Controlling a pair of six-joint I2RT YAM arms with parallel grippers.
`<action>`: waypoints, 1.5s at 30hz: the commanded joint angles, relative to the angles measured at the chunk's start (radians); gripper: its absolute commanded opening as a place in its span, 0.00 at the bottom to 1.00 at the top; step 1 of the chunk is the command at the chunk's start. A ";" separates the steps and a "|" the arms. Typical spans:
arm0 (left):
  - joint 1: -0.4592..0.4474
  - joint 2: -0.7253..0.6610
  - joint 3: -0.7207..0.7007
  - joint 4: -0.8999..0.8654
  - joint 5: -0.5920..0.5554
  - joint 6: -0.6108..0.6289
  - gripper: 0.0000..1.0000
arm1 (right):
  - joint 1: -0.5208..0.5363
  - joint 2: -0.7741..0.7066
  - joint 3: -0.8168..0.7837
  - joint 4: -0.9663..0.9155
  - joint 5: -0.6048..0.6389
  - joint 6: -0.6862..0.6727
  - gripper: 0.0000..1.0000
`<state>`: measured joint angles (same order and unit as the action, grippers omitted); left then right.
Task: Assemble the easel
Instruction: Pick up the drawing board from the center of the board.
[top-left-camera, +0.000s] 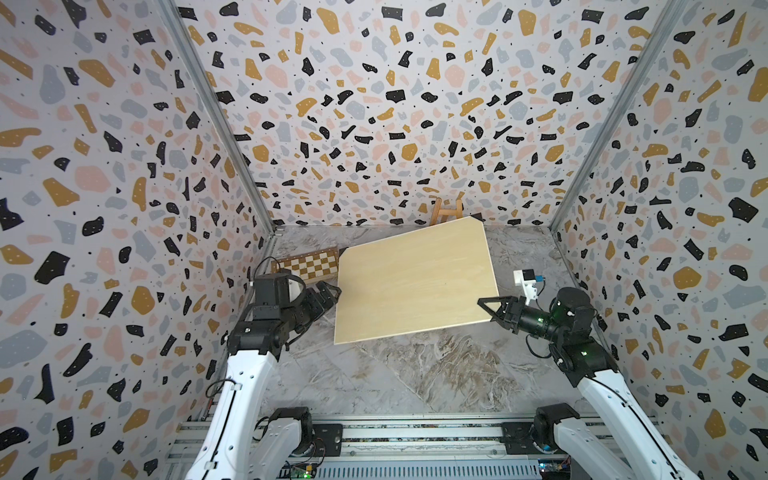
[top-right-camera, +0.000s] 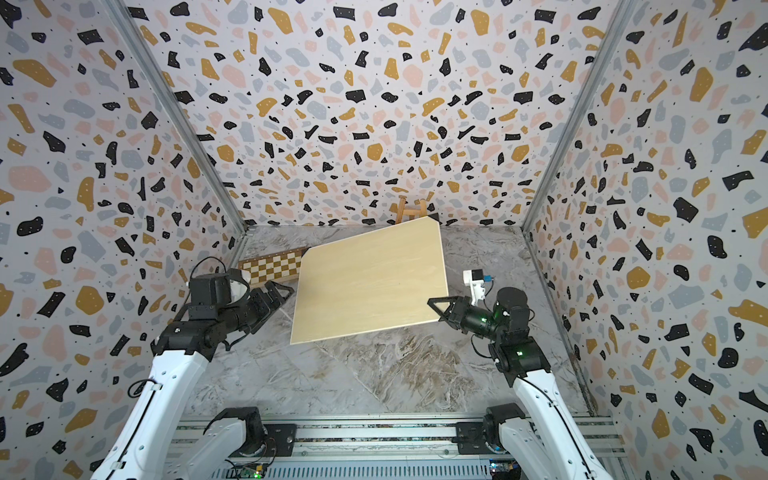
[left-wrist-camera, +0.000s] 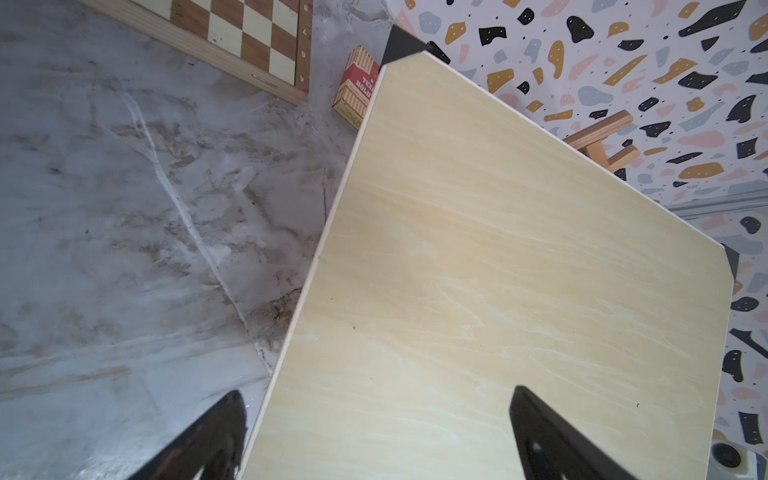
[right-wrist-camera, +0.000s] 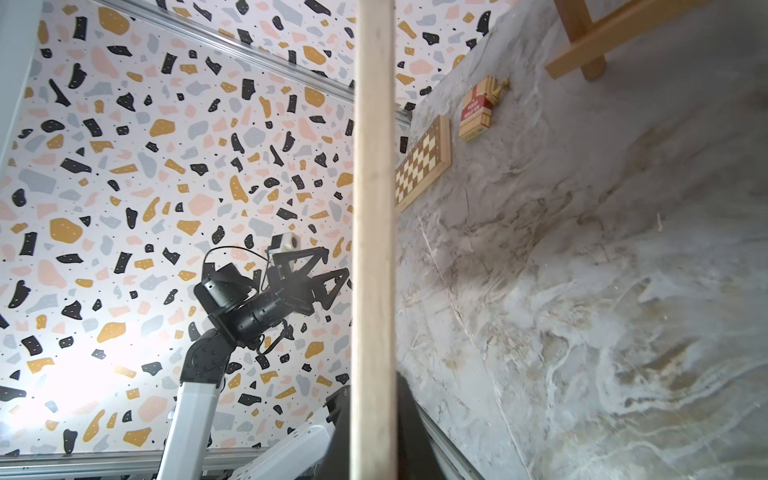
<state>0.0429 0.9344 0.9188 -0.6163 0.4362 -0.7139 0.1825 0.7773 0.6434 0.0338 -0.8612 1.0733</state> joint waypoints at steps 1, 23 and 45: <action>0.049 0.058 0.062 0.112 0.088 0.025 0.98 | -0.013 0.010 0.147 0.379 -0.083 -0.005 0.00; 0.127 0.362 0.060 0.929 0.596 -0.268 0.85 | -0.037 0.166 0.266 0.663 -0.146 0.183 0.00; 0.061 0.509 0.260 1.272 0.699 -0.352 0.31 | -0.134 0.273 0.251 0.702 -0.144 0.102 0.00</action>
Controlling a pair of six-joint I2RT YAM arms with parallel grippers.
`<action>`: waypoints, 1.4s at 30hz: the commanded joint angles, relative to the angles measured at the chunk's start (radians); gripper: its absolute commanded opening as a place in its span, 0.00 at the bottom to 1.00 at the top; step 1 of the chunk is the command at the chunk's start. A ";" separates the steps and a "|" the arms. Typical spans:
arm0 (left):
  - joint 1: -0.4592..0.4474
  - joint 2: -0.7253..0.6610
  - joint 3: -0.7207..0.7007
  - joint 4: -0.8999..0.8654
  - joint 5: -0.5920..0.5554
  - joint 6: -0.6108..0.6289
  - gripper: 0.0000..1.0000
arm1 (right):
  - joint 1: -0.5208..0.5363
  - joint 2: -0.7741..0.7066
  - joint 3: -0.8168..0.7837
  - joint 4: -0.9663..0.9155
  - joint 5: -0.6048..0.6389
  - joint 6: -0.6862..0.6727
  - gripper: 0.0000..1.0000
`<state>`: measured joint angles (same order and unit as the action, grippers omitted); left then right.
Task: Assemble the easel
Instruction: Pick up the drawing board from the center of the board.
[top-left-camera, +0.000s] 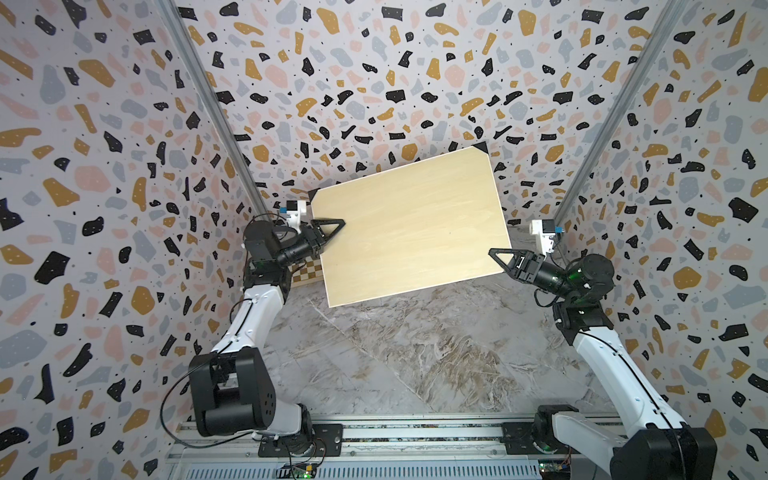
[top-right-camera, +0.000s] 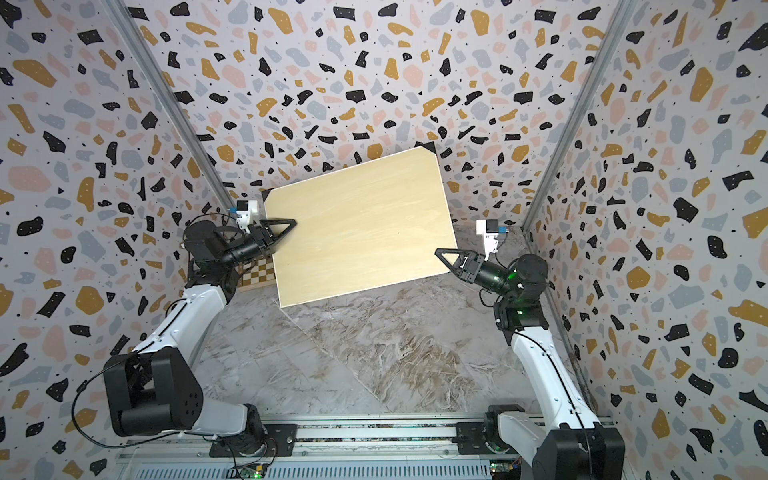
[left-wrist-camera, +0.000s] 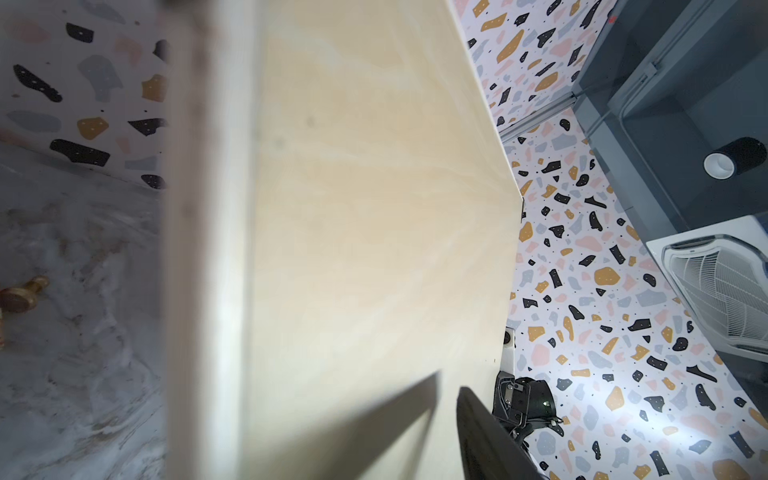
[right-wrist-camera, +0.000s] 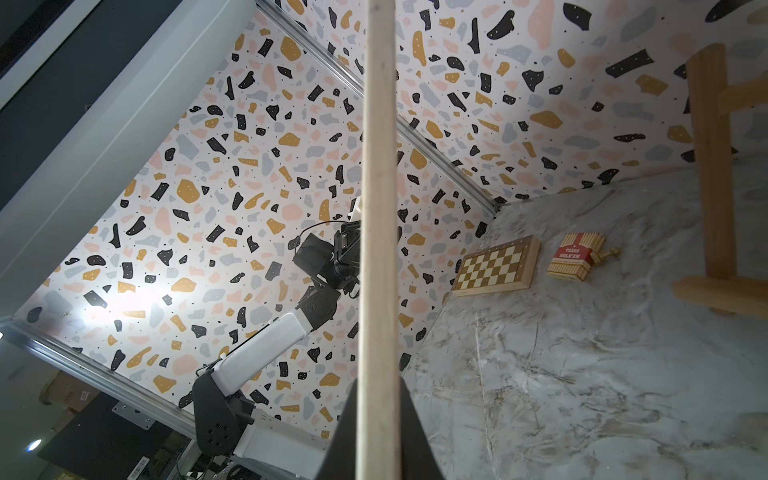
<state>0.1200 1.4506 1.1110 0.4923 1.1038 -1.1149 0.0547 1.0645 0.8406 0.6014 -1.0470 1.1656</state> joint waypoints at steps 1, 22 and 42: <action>-0.016 0.002 0.076 0.179 0.030 0.035 0.30 | -0.016 -0.014 0.050 0.120 0.048 0.008 0.00; -0.016 -0.038 0.084 0.101 0.096 0.053 0.58 | -0.150 -0.038 -0.023 0.313 0.075 0.211 0.00; -0.020 0.003 0.143 0.221 0.081 -0.019 0.18 | -0.205 0.037 0.001 0.307 0.059 0.177 0.00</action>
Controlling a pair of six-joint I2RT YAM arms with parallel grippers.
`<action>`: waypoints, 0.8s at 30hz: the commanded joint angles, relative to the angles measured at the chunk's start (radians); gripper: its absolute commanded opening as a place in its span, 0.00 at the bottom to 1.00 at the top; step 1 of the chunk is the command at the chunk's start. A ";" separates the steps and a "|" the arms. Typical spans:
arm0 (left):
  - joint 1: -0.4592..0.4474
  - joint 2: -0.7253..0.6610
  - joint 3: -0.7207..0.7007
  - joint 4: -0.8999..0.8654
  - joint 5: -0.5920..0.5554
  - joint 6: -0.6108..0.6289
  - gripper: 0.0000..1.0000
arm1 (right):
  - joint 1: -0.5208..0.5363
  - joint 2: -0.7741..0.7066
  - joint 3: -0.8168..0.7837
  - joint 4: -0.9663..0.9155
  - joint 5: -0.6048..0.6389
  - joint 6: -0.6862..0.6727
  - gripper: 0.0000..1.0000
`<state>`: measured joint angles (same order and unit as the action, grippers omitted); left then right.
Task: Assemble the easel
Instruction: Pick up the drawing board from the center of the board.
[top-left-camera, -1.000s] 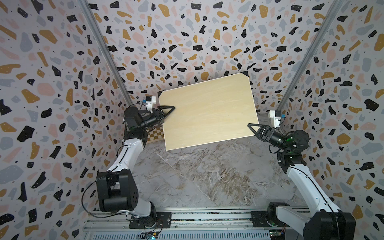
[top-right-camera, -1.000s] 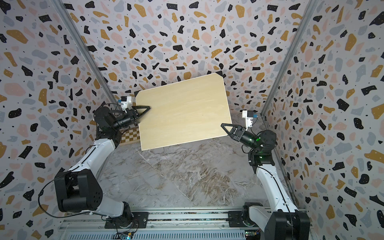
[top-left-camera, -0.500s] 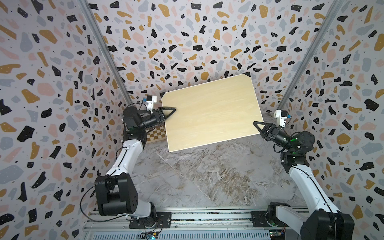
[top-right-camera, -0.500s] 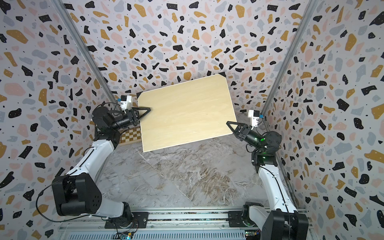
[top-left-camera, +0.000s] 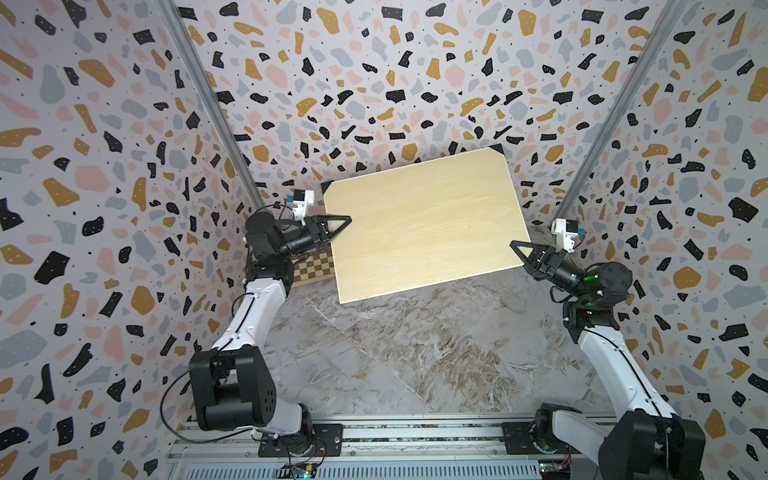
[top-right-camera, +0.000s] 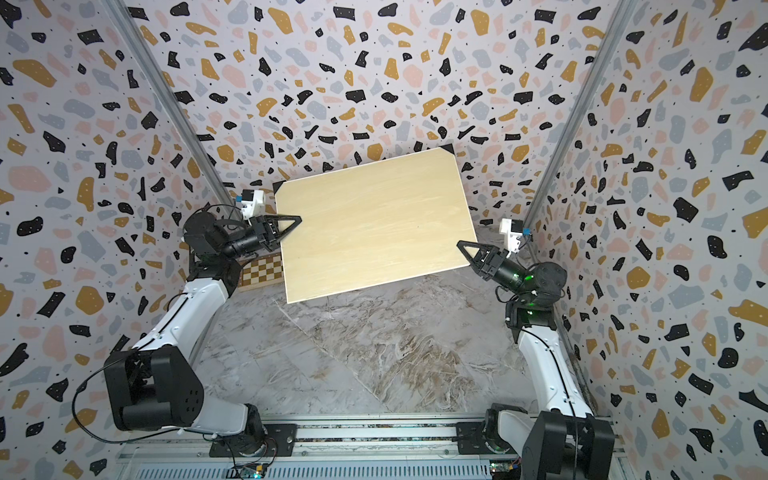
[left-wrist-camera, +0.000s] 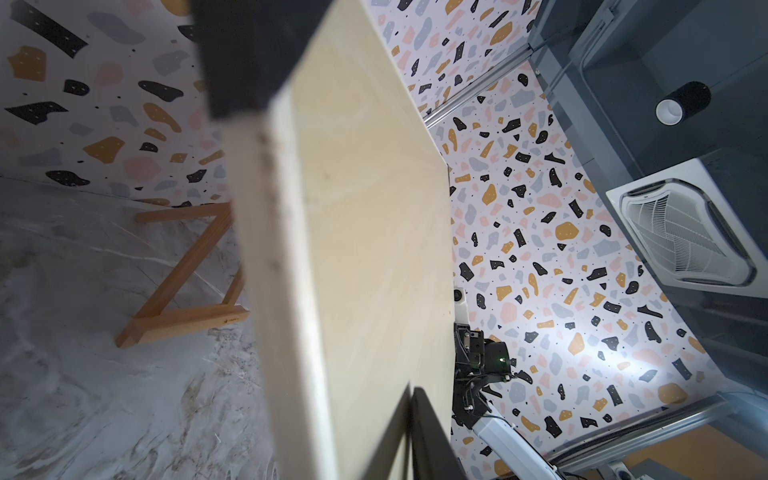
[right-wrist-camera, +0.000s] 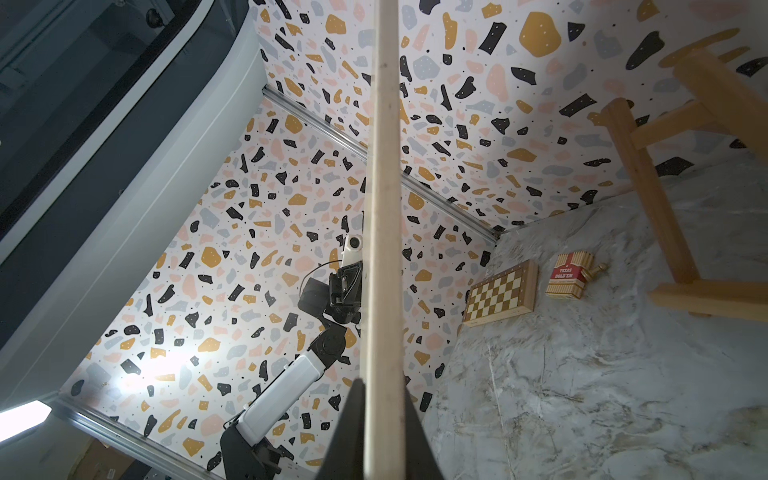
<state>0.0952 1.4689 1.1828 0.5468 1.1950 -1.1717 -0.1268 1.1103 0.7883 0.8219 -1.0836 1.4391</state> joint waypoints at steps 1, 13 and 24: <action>0.005 -0.010 0.077 0.180 -0.013 0.031 0.16 | -0.024 0.000 0.057 0.083 0.087 -0.105 0.00; -0.003 0.081 0.159 0.259 0.014 0.054 0.00 | 0.008 0.026 0.173 -0.184 -0.058 -0.456 0.04; 0.011 0.088 0.210 0.275 0.032 -0.008 0.00 | 0.026 -0.061 0.244 -0.364 -0.115 -0.543 0.38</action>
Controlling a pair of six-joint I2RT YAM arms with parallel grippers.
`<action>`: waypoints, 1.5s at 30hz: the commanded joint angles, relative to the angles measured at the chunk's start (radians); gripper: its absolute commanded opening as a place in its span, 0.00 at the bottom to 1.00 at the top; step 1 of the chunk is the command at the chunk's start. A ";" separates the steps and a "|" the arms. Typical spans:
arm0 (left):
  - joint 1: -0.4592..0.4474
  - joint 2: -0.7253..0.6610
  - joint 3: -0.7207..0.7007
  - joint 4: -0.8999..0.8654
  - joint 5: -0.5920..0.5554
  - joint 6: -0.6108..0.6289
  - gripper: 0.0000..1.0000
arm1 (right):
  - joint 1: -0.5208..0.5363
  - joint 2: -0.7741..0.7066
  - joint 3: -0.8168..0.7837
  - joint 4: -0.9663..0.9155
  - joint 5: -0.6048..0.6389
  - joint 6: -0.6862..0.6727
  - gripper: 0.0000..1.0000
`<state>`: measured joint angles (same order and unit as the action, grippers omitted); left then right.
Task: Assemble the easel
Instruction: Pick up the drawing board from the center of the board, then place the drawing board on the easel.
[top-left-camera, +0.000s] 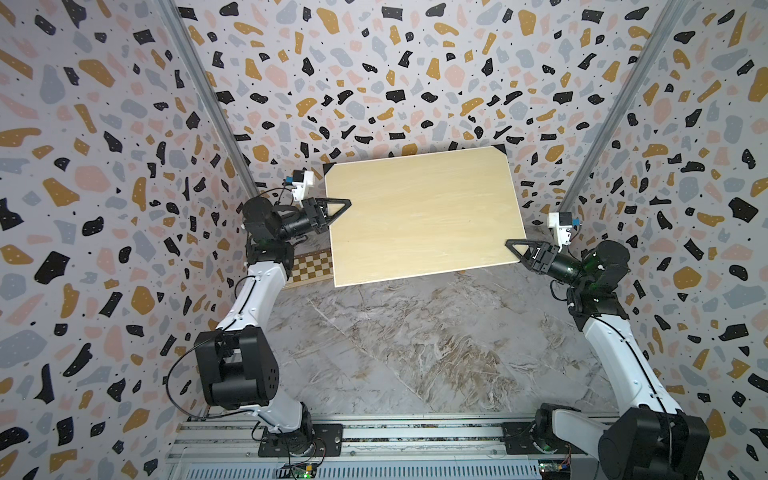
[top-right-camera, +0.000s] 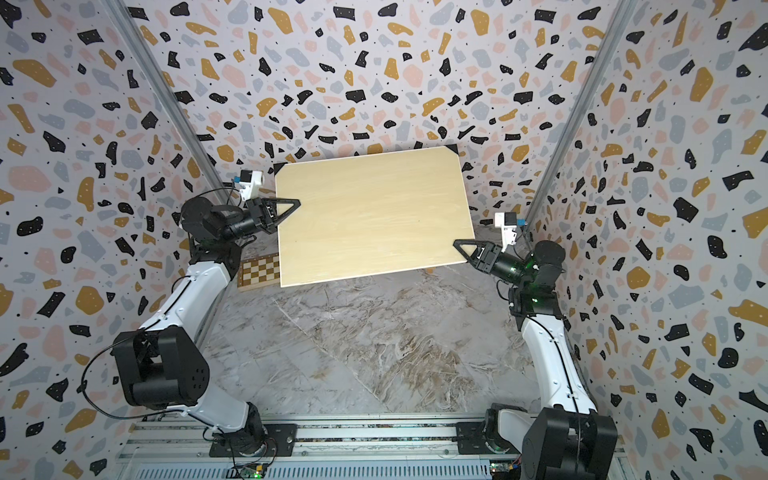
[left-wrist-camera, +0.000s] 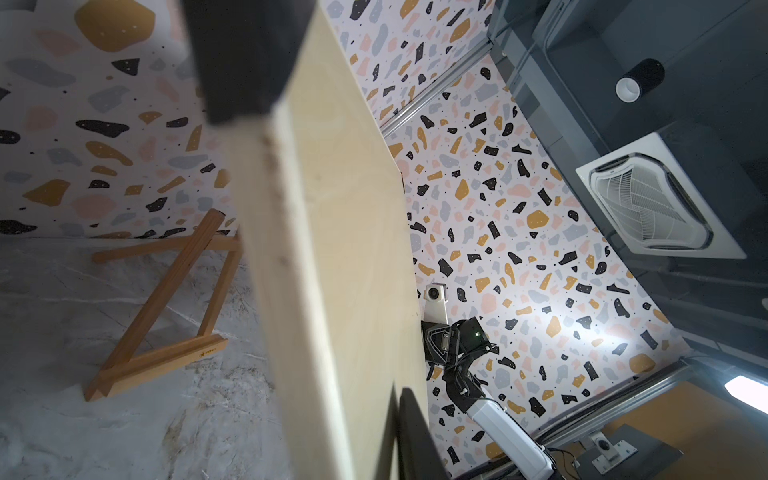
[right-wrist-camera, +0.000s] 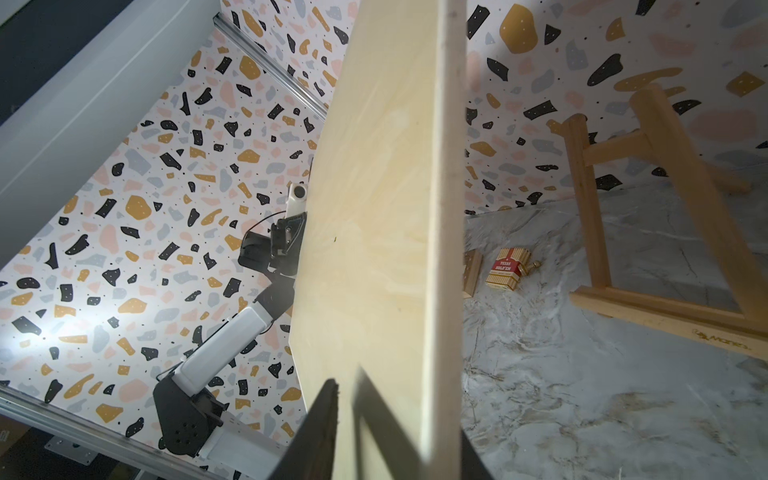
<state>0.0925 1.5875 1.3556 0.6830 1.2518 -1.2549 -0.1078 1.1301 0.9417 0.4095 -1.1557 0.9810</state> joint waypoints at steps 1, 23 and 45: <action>0.013 -0.033 0.039 0.130 -0.023 0.080 0.00 | 0.006 -0.084 0.097 0.035 -0.042 -0.087 0.39; 0.078 -0.112 0.073 -0.121 0.104 0.254 0.00 | 0.042 -0.069 0.235 -0.031 -0.100 -0.136 0.49; 0.018 -0.029 0.116 -0.303 -0.070 0.432 0.00 | 0.106 0.002 0.296 -0.212 -0.061 -0.370 0.13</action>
<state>0.1318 1.5440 1.4406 0.3202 1.4273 -0.9703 -0.0219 1.1851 1.1667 0.0662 -1.1339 0.7582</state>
